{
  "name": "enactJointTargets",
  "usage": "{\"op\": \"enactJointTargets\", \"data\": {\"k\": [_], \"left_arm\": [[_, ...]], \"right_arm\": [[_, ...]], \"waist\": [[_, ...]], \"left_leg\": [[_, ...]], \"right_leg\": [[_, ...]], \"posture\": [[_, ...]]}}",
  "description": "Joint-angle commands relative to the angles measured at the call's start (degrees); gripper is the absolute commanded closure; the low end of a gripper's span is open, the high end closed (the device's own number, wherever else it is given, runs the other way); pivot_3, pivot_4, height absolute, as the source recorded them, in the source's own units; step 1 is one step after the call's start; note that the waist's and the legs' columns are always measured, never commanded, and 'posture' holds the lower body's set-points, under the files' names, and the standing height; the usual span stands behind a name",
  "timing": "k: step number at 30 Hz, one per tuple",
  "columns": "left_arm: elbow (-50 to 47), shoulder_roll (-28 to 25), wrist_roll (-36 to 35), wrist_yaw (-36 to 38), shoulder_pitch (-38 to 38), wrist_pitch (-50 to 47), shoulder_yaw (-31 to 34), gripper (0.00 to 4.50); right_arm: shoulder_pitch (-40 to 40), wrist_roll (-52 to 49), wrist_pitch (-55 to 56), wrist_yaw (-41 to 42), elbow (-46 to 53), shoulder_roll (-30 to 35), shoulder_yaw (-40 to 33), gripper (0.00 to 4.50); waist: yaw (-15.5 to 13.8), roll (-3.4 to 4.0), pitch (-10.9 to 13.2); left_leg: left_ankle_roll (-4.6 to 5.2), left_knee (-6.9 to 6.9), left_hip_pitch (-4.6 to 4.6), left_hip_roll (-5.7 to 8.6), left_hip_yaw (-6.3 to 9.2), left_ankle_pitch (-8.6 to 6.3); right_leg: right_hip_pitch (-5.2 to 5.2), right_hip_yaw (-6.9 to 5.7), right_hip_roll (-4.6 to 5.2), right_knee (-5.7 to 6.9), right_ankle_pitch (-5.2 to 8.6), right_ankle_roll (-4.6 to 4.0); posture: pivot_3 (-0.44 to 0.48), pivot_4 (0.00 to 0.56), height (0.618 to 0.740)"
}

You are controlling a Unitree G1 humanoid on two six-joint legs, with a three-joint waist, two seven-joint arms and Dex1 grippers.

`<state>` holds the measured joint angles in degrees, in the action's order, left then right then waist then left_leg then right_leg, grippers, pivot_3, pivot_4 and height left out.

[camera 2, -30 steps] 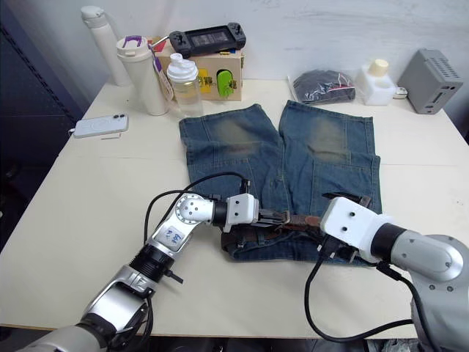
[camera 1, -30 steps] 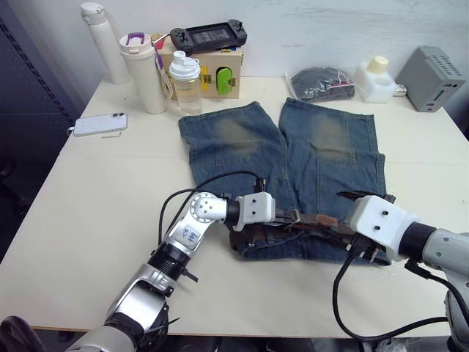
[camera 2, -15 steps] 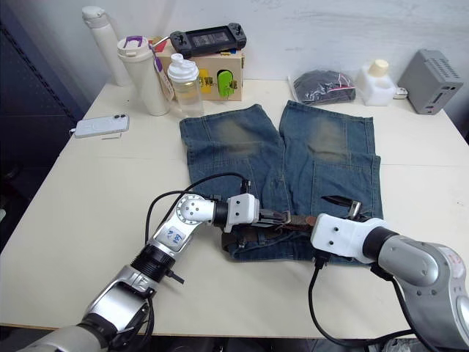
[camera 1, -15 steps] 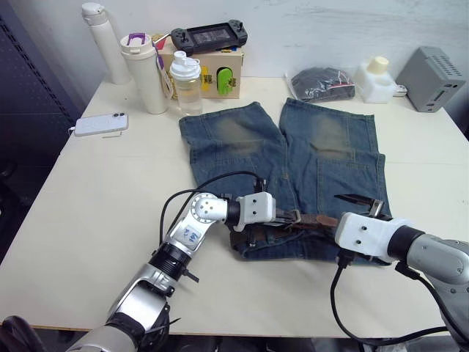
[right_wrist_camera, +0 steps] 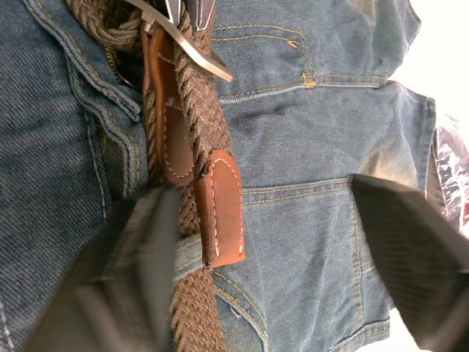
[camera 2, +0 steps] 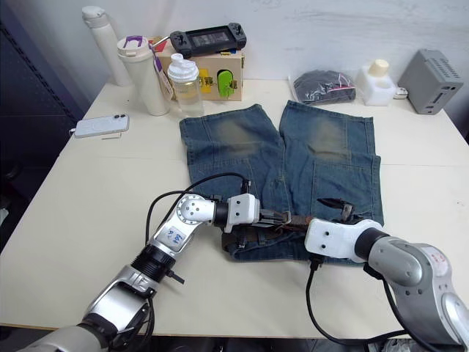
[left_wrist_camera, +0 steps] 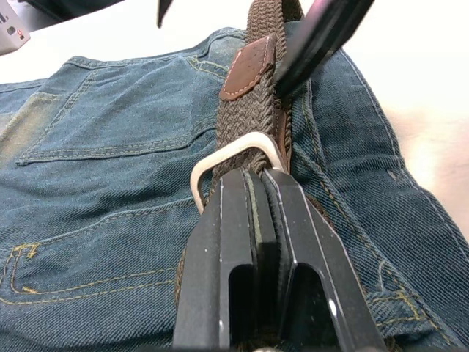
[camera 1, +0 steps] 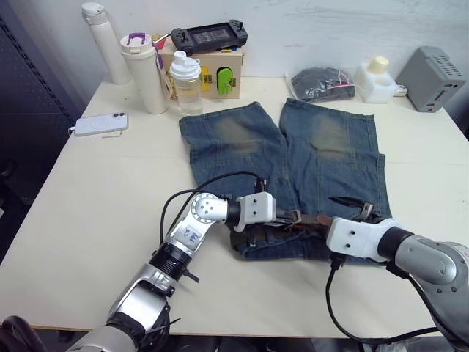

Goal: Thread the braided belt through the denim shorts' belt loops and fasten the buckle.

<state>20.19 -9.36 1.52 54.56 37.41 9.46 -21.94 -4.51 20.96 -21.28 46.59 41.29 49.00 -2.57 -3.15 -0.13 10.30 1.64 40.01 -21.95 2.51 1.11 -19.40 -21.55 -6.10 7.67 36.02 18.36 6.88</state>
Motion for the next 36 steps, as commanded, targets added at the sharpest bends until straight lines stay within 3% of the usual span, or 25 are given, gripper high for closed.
{"op": "enactJointTargets", "data": {"k": [1, 3, 5, 10, 14, 20, 26, 29, 31, 33, 36], "left_arm": [[-0.87, 0.54, -0.04, -0.40, 0.18, 0.38, -0.33, 4.50], [-0.94, 0.49, -0.09, -0.68, 0.19, 0.68, -0.09, 4.50], [-1.30, 0.38, -0.35, -0.74, 0.14, 0.69, 0.20, 4.50], [-2.10, 0.18, -0.85, -1.96, 0.04, -0.87, 1.49, 4.50], [-7.64, 0.20, -8.81, -0.20, -1.48, -10.84, 5.45, 3.00], [-18.67, -5.49, -18.60, 2.49, -5.11, -27.05, 10.90, 0.61], [-25.45, -10.88, -24.56, 3.90, -9.81, -35.83, 13.47, 0.61], [-25.99, -11.14, -23.40, 3.69, -11.07, -34.26, 11.99, 1.39], [-26.18, -10.39, -22.86, 3.19, -11.22, -33.78, 10.93, 2.43], [-25.71, -9.69, -21.51, 2.42, -10.98, -33.10, 9.42, 2.85], [-22.64, -10.41, -15.79, 1.70, -11.69, -30.23, 4.73, 4.24]], "right_arm": [[0.11, 1.32, 0.48, -0.82, -0.15, 0.16, 0.88, 2.75], [0.02, 1.42, 0.26, -0.88, -0.31, -0.15, 1.31, 3.78], [-0.08, 1.54, 0.13, -0.95, -0.35, -0.26, 1.64, 4.42], [-0.10, 1.89, -0.45, -1.00, 0.12, -0.50, 2.20, 4.42], [-0.54, 2.16, -0.84, -1.41, 0.23, -0.91, 2.29, 4.50], [-0.69, 2.43, -1.25, -2.82, 0.26, -1.83, 1.20, 4.50], [-1.98, 0.62, 1.38, -4.54, -0.59, -2.43, -2.38, 4.50], [-2.62, 0.27, 2.81, -5.06, -0.87, -2.37, -3.19, 4.50], [-2.98, 0.11, 3.50, -5.33, -1.01, -2.43, -3.52, 4.50], [-3.36, 0.01, 4.49, -5.74, -1.13, -2.50, -3.90, 4.50], [-4.18, -0.17, 5.85, -6.11, -1.16, -2.54, -4.85, 4.50]], "waist": [[0.00, 0.00, 0.00], [0.02, 0.00, 0.00], [0.04, 0.00, 0.00], [0.04, 0.00, 0.00], [0.16, 0.00, 0.00], [0.46, 0.01, 0.00], [0.19, 0.02, 0.01], [0.06, 0.02, 0.01], [0.10, 0.02, 0.01], [0.12, 0.03, 0.01], [0.16, 0.03, 0.01]], "left_leg": [[0.00, 0.00, 0.00, 0.00, 0.00, 0.00], [0.00, 0.00, 0.00, 0.00, 0.00, 0.00], [0.00, 0.00, 0.00, -0.01, 0.00, 0.00], [0.00, 0.00, 0.00, 0.00, 0.00, 0.00], [0.00, -0.01, -0.01, -0.02, 0.00, 0.00], [-0.01, -0.02, 0.00, -0.08, 0.02, 0.00], [-0.01, -0.02, -0.01, -0.06, 0.03, 0.00], [-0.01, -0.01, -0.01, -0.05, 0.04, 0.00], [-0.01, -0.01, -0.01, -0.04, 0.03, 0.00], [-0.01, -0.02, -0.01, -0.05, 0.02, 0.00], [-0.01, -0.03, -0.01, -0.04, 0.01, 0.00]], "right_leg": [[0.00, 0.00, 0.00, 0.00, 0.00, 0.00], [0.00, -0.01, 0.00, -0.01, 0.00, 0.00], [0.00, 0.00, -0.01, 0.00, 0.00, 0.00], [0.00, 0.00, -0.01, 0.00, 0.00, 0.00], [0.00, 0.01, -0.01, 0.00, 0.00, 0.00], [-0.01, 0.03, -0.04, -0.01, 0.00, 0.00], [-0.01, 0.04, -0.02, -0.03, 0.00, 0.00], [0.00, 0.05, -0.03, -0.03, 0.00, 0.00], [0.00, 0.05, -0.03, -0.04, 0.00, 0.00], [0.00, 0.06, -0.04, -0.04, 0.00, 0.00], [0.00, 0.07, -0.05, -0.03, 0.00, 0.00]], "posture": [[0.000, 0.150, 0.690], [0.000, 0.150, 0.690], [0.000, 0.150, 0.690], [0.000, 0.150, 0.690], [0.000, 0.150, 0.690], [0.000, 0.150, 0.690], [0.000, 0.150, 0.690], [0.000, 0.150, 0.690], [0.000, 0.150, 0.690], [0.000, 0.150, 0.690], [0.000, 0.150, 0.690]]}}
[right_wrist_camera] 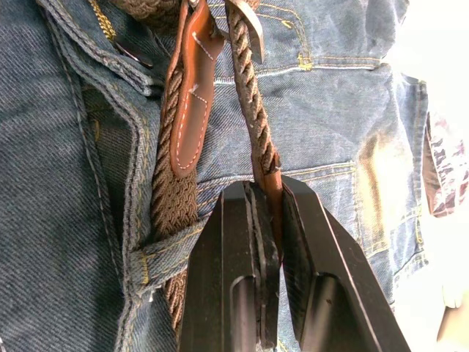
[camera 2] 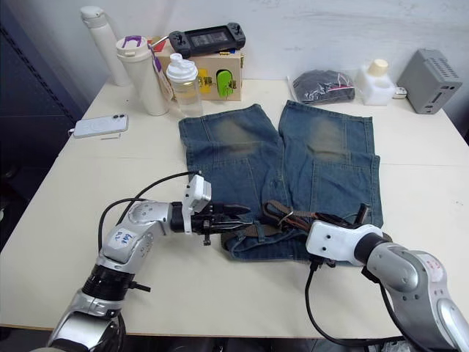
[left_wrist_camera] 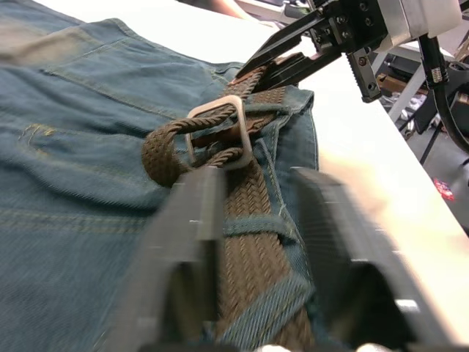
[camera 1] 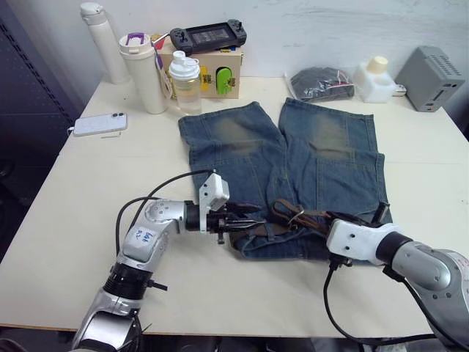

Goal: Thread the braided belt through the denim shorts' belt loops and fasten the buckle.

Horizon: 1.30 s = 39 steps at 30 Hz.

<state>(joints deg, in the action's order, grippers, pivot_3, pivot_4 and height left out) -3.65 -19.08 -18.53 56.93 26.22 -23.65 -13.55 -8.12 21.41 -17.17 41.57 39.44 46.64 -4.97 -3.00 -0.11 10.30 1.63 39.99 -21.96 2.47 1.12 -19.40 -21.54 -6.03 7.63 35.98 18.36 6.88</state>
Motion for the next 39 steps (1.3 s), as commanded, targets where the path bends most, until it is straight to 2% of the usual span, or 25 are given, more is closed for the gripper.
{"op": "enactJointTargets", "data": {"k": [1, 4, 6, 11, 16, 19, 29, 39], "left_arm": [[2.63, -1.36, 6.61, -0.99, -1.04, 3.73, -5.43, 4.38], [7.70, -2.98, 13.85, -3.63, -1.60, 7.65, -9.54, 4.38], [9.89, -3.66, 16.14, -4.13, -1.96, 10.19, -11.08, 4.38], [10.18, -2.92, 15.13, -4.62, -2.90, 10.34, -10.81, 4.38], [9.21, -2.48, 14.76, -4.89, -3.80, 10.18, -11.07, 4.38], [8.68, -2.12, 14.64, -5.23, -4.25, 10.09, -11.20, 4.38], [8.18, -2.38, 14.79, -5.76, -4.33, 10.27, -10.97, 4.38], [3.77, -4.69, 11.61, -5.80, -3.98, 7.17, -6.03, 4.38]], "right_arm": [[-0.98, -0.78, 2.11, -1.14, 0.71, -0.23, -2.89, 4.50], [-2.20, -1.32, 3.18, -1.30, 0.65, -0.34, -4.11, 4.50], [-3.46, -1.93, 4.51, -1.38, 0.30, -0.28, -5.76, 4.50], [-9.37, -5.66, 10.76, -1.07, -4.44, 0.48, -18.31, 4.50], [-15.25, -6.51, 18.46, -1.16, -15.07, 2.68, -31.88, 4.50], [-16.14, -6.66, 20.62, -2.38, -21.04, 3.85, -36.30, 4.50], [-16.25, -6.22, 21.66, -3.01, -19.80, 2.82, -33.37, 4.50], [-17.61, -1.34, 14.12, -1.18, -9.18, -0.65, -21.57, 4.50]], "waist": [[0.05, 0.00, 0.00], [0.04, 0.01, -0.01], [-0.11, 0.09, -0.06], [-0.32, 0.22, -0.14], [-0.35, 0.37, -0.23], [-0.84, 0.55, -0.34], [-1.58, 0.56, -0.35], [-1.16, 0.57, -0.35]], "left_leg": [[0.00, -0.01, 0.01, 0.00, -0.01, 0.00], [0.00, -0.04, 0.03, -0.02, -0.03, 0.00], [0.00, -0.03, 0.10, -0.01, -0.02, 0.00], [0.03, -0.19, 0.94, -0.02, -0.01, -0.12], [0.01, -0.20, 0.98, -0.05, -0.03, -0.17], [0.03, -0.19, 0.98, 0.00, -0.06, -0.18], [0.05, -0.16, 0.92, 0.00, -0.02, -0.18], [0.00, -0.19, 0.91, -0.13, -0.03, -0.21]], "right_leg": [[0.00, 0.00, -0.01, 0.00, 0.00, 0.00], [0.00, 0.02, -0.04, 0.00, 0.00, 0.00], [0.08, 0.02, -0.01, -0.02, 0.00, 0.00], [0.94, 0.04, 0.05, -0.47, 0.01, 0.00], [0.97, 0.06, 0.08, -0.48, 0.01, 0.00], [0.98, 0.06, 0.10, -0.50, 0.01, 0.00], [0.97, 0.02, 0.44, -0.55, 0.01, 0.00], [0.92, 0.02, 0.34, -0.56, 0.01, -0.01]], "posture": [[0.000, 0.150, 0.690], [0.000, 0.150, 0.690], [0.000, 0.150, 0.690], [0.000, 0.150, 0.690], [0.000, 0.150, 0.690], [0.000, 0.150, 0.690], [0.000, 0.150, 0.690], [0.000, 0.150, 0.690]]}}
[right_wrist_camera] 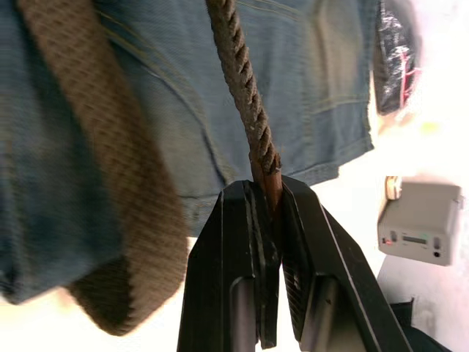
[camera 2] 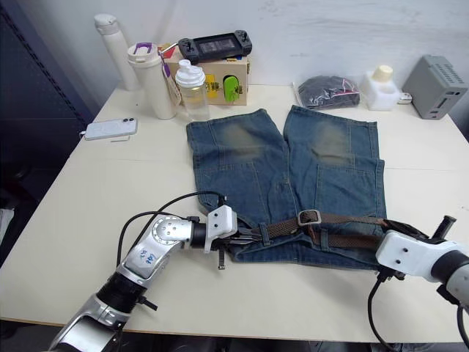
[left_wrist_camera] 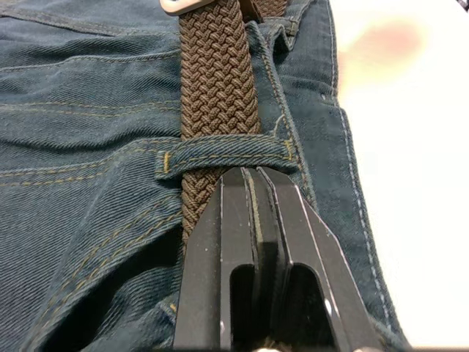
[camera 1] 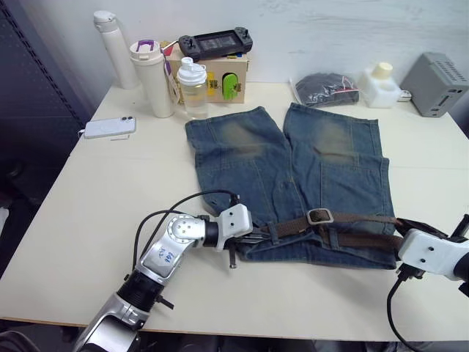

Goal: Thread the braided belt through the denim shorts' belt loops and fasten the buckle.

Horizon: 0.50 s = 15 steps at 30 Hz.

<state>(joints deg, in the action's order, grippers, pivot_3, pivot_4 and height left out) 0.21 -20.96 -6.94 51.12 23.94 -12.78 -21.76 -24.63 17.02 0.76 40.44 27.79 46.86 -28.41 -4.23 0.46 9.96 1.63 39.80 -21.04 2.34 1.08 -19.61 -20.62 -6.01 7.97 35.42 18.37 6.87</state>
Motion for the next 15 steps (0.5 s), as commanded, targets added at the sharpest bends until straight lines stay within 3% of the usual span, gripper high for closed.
{"op": "enactJointTargets", "data": {"k": [1, 8, 13, 15], "left_arm": [[-0.78, -3.25, -0.13, 0.06, -1.98, -4.23, 2.50, 4.38], [-3.52, -8.49, 1.10, 0.11, -6.46, -5.19, 3.17, 4.38], [-7.62, -7.44, -3.71, -0.41, -6.06, -8.60, 6.81, 4.38], [-10.08, -7.53, -6.81, 0.39, -5.84, -10.93, 8.50, 4.50]], "right_arm": [[-1.50, 4.02, -4.81, -0.02, 2.63, -1.02, 2.46, 4.50], [-2.74, 7.59, -8.38, -0.76, 3.88, -1.76, 4.88, 4.50], [-1.32, 7.17, -10.06, -1.55, 4.03, -3.57, 6.83, 4.50], [-0.09, 5.28, -11.29, -1.40, 4.38, -4.40, 6.55, 3.59]], "waist": [[0.18, 0.02, -0.01], [0.99, 0.06, -0.03], [1.01, 0.07, -0.03], [1.01, 0.09, 0.00]], "left_leg": [[-0.02, -0.01, 0.00, -0.02, 0.00, -0.01], [-0.07, -0.16, 0.07, -0.05, -0.02, -0.03], [-0.10, -0.16, 0.07, -0.08, 0.01, -0.05], [-0.10, -0.16, 0.04, -0.07, 0.00, -0.05]], "right_leg": [[-0.02, 0.00, -0.02, 0.01, 0.01, -0.01], [0.00, 0.01, -0.07, -0.05, 0.04, -0.05], [0.00, 0.01, -0.06, -0.09, 0.04, -0.05], [-0.02, 0.01, -0.05, -0.09, 0.04, -0.05]], "posture": [[0.000, 0.150, 0.690], [0.000, 0.150, 0.690], [0.000, 0.150, 0.690], [0.000, 0.150, 0.690]]}}
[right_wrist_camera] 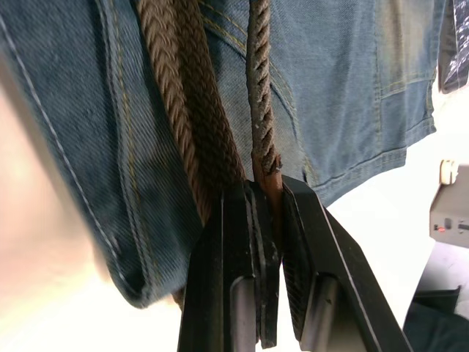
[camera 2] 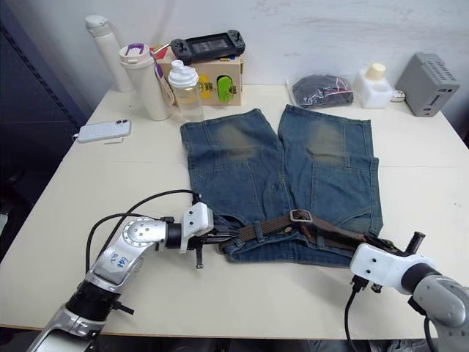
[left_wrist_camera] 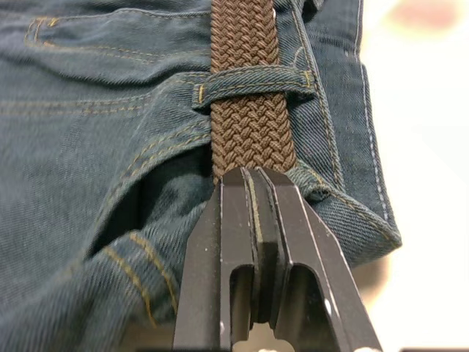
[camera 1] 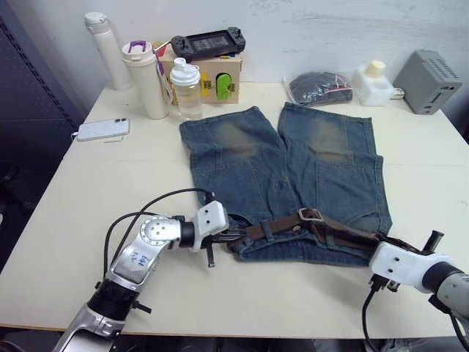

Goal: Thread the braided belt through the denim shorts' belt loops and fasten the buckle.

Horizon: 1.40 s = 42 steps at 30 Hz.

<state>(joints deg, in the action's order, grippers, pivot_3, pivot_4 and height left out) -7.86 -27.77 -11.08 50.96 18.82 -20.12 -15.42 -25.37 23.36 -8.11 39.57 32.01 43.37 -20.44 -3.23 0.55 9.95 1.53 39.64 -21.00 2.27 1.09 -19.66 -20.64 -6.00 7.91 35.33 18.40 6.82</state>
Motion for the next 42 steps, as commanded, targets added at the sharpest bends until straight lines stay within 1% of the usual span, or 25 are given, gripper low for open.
{"op": "enactJointTargets", "data": {"k": [1, 4, 6, 7, 8, 10, 13, 14, 16, 19, 22, 25, 28, 33, 35, 37, 39, 42], "left_arm": [[-2.89, -0.80, -3.68, 0.82, -0.72, -4.44, 2.74, 4.50], [-6.67, -1.08, -8.60, 1.78, -0.68, -8.21, 5.55, 4.50], [-8.64, -1.39, -10.88, 2.29, -0.73, -10.12, 6.79, 4.50], [-9.23, -1.57, -11.59, 2.53, -0.67, -10.77, 7.08, 4.50], [-9.63, -1.71, -12.07, 2.64, -0.63, -11.25, 7.25, 4.50], [-9.90, -1.95, -12.69, 2.64, -0.63, -11.67, 7.39, 4.50], [-10.09, -1.69, -12.58, 2.58, 0.42, -11.68, 6.34, 4.50], [-9.94, -1.30, -12.23, 2.38, 0.80, -11.51, 5.76, 4.50], [-9.53, -0.89, -11.09, 2.25, 1.23, -10.31, 4.61, 4.50], [-9.18, -0.01, -8.60, 1.21, 1.39, -7.76, 2.49, 4.50], [-9.93, 0.82, -8.59, 0.30, 1.62, -7.96, 2.28, 4.50], [-10.38, 0.94, -8.33, -0.34, 1.43, -7.70, 2.29, 4.50], [-10.64, 0.66, -8.21, -0.59, 0.73, -7.24, 2.26, 4.50], [-10.85, 0.14, -7.90, -0.61, -0.02, -6.61, 2.24, 4.50], [-10.73, 0.06, -7.89, -0.61, -0.06, -6.50, 2.30, 4.50], [-10.69, 0.05, -7.90, -0.61, -0.07, -6.47, 2.25, 4.50], [-10.68, 0.02, -7.92, -0.52, -0.08, -6.42, 2.21, 4.50], [-10.46, -0.05, -7.62, -0.42, 0.07, -6.06, 2.07, 4.50]], "right_arm": [[1.08, -1.82, -3.04, -0.36, 0.42, -1.24, -1.57, 3.39], [1.96, -5.50, -5.46, 1.58, 2.27, -1.59, -3.57, 1.93], [2.03, -9.76, -7.11, 3.44, 4.28, -2.05, -6.02, 1.02], [2.07, -13.17, -8.45, 5.03, 5.83, -2.37, -7.57, 0.45], [2.08, -15.56, -9.44, 6.13, 6.89, -2.52, -8.61, 0.05], [1.86, -19.54, -10.98, 8.06, 8.87, -2.48, -10.16, 0.05], [1.41, -30.03, -17.32, 12.29, 15.68, -2.76, -10.90, 0.05], [1.67, -31.74, -19.43, 12.39, 17.87, -2.61, -9.28, 0.05], [2.85, -30.90, -21.32, 10.46, 19.79, -1.98, -5.38, 0.05], [2.91, -22.00, -17.30, 4.61, 17.70, -1.74, 2.53, 0.05], [0.46, -12.49, -10.77, -1.68, 13.85, -1.96, 7.40, 0.05], [-0.80, -4.06, -4.58, -8.97, 10.14, -2.97, 10.31, 0.05], [-1.59, 2.28, -0.89, -14.89, 7.68, -4.47, 11.97, 0.05], [-3.14, 9.52, 2.92, -20.95, 5.37, -7.10, 13.57, 0.05], [-3.46, 11.64, 4.02, -22.78, 4.44, -8.06, 14.14, 0.56], [-3.25, 12.69, 4.64, -23.16, 3.62, -8.90, 15.05, 1.38], [-2.94, 12.75, 5.53, -22.86, 3.26, -9.44, 16.05, 2.49], [-2.59, 13.33, 5.38, -21.41, 2.61, -9.51, 17.12, 4.01]], "waist": [[0.02, -0.02, 0.02], [0.21, 0.06, 0.16], [0.17, 0.10, 0.24], [0.14, 0.15, 0.29], [0.15, 0.18, 0.33], [0.17, 0.30, 0.42], [0.14, 0.35, 0.56], [0.15, 0.34, 0.60], [0.15, 0.32, 0.63], [0.13, 0.32, 0.64], [-0.03, 0.30, 0.66], [0.05, 0.29, 0.67], [0.13, 0.27, 0.68], [0.19, 0.27, 0.68], [0.13, 0.27, 0.68], [0.14, 0.26, 0.68], [0.19, 0.26, 0.68], [0.29, 0.27, 0.68]], "left_leg": [[0.00, 0.00, -0.04, 0.00, 0.00, 0.00], [0.00, 0.00, -0.08, -0.02, 0.00, 0.00], [0.00, 0.00, -0.11, -0.02, 0.00, 0.00], [0.00, -0.01, -0.12, -0.04, 0.01, 0.00], [-0.01, -0.01, -0.13, -0.05, 0.02, 0.00], [-0.01, -0.01, -0.12, -0.06, 0.02, 0.00], [-0.01, -0.01, -0.11, -0.05, 0.01, 0.00], [-0.01, -0.01, -0.11, -0.06, 0.01, 0.00], [-0.01, -0.01, -0.12, -0.09, 0.03, 0.00], [-0.02, -0.01, -0.11, -0.06, 0.00, -0.02], [-0.03, -0.04, -0.25, -0.03, 0.00, -0.02], [-0.05, -0.10, -0.25, -0.03, -0.07, 0.00], [-0.11, -0.10, -0.24, -0.03, -0.14, 0.04], [-0.15, -0.10, -0.23, -0.04, -0.17, 0.06], [-0.15, -0.10, -0.22, -0.04, -0.18, 0.06], [-0.15, -0.10, -0.23, -0.03, -0.17, 0.06], [-0.15, -0.10, -0.23, -0.03, -0.18, 0.06], [-0.15, -0.11, -0.24, -0.04, -0.18, 0.06]], "right_leg": [[-0.03, 0.00, 0.00, -0.01, 0.00, 0.00], [-0.08, 0.00, -0.02, 0.00, 0.00, 0.00], [-0.10, -0.01, -0.02, 0.00, 0.00, 0.00], [-0.10, -0.02, -0.03, 0.00, 0.00, 0.00], [-0.10, -0.03, -0.06, -0.02, 0.00, 0.00], [-0.08, -0.02, -0.07, -0.05, 0.00, 0.00], [-0.07, -0.01, -0.08, -0.04, 0.00, 0.00], [-0.08, -0.01, -0.08, -0.04, 0.00, 0.00], [-0.08, -0.01, -0.11, -0.05, 0.00, 0.00], [-0.08, 0.01, -0.08, -0.07, 0.00, 0.00], [-0.24, 0.01, -0.08, -0.09, 0.00, 0.00], [-0.30, 0.05, -0.15, -0.07, 0.00, 0.00], [-0.37, 0.11, -0.27, 0.05, 0.00, 0.00], [-0.42, 0.17, -0.33, 0.12, 0.01, 0.01], [-0.43, 0.18, -0.34, 0.13, 0.01, 0.01], [-0.43, 0.18, -0.34, 0.14, 0.01, 0.01], [-0.45, 0.19, -0.34, 0.15, 0.01, 0.01], [-0.48, 0.19, -0.35, 0.18, 0.02, 0.00]], "posture": [[0.000, 0.150, 0.690], [0.000, 0.150, 0.690], [0.000, 0.150, 0.690], [0.000, 0.150, 0.690], [0.000, 0.150, 0.690], [0.000, 0.150, 0.690], [0.000, 0.150, 0.690], [0.000, 0.150, 0.690], [0.000, 0.150, 0.690], [0.000, 0.150, 0.690], [0.000, 0.150, 0.690], [0.000, 0.150, 0.690], [0.000, 0.150, 0.690], [0.000, 0.150, 0.690], [0.000, 0.150, 0.690], [0.000, 0.150, 0.690], [0.000, 0.150, 0.690], [0.000, 0.150, 0.690]]}}
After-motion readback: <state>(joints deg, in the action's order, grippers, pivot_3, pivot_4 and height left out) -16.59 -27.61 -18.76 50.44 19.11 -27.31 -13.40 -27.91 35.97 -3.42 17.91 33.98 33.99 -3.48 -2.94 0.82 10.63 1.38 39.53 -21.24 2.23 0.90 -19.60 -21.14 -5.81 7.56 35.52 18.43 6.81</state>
